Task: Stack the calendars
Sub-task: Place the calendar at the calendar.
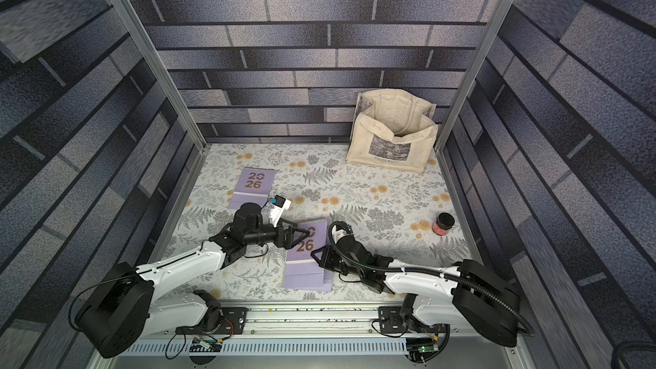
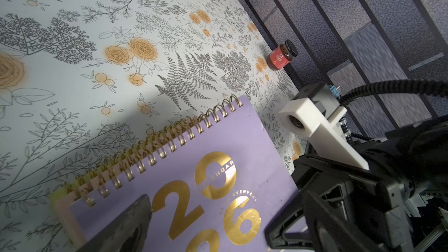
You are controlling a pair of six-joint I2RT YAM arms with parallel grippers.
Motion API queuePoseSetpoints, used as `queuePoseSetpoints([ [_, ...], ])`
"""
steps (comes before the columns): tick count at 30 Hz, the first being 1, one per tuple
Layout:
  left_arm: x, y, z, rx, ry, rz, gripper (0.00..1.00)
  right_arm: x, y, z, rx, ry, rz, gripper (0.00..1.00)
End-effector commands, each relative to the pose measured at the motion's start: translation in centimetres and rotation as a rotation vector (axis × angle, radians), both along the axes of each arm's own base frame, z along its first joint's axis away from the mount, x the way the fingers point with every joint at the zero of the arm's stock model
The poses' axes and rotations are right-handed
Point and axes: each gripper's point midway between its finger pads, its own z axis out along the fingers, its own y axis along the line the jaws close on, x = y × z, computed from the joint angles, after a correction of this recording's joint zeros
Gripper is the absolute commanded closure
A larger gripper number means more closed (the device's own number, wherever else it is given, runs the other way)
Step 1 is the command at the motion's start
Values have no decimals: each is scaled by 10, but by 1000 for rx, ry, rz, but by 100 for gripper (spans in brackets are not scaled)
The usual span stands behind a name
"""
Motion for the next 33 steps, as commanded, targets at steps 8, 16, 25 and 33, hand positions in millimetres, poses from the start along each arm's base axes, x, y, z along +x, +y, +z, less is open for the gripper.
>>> queuePoseSetpoints([
  [8, 3, -4, 13, -5, -34, -12, 0, -1, -16, 8, 4, -55, -18, 100],
  [16, 3, -4, 14, -7, -35, -13, 0, 0, -16, 4, 16, -30, -20, 100],
  [25, 2, -6, 13, -5, -31, -21, 0, 2, -37, -20, -9, 31, -77, 100],
  [33, 4, -8, 8, 9, -14, -23, 0, 1, -43, -35, -54, 71, -83, 100],
])
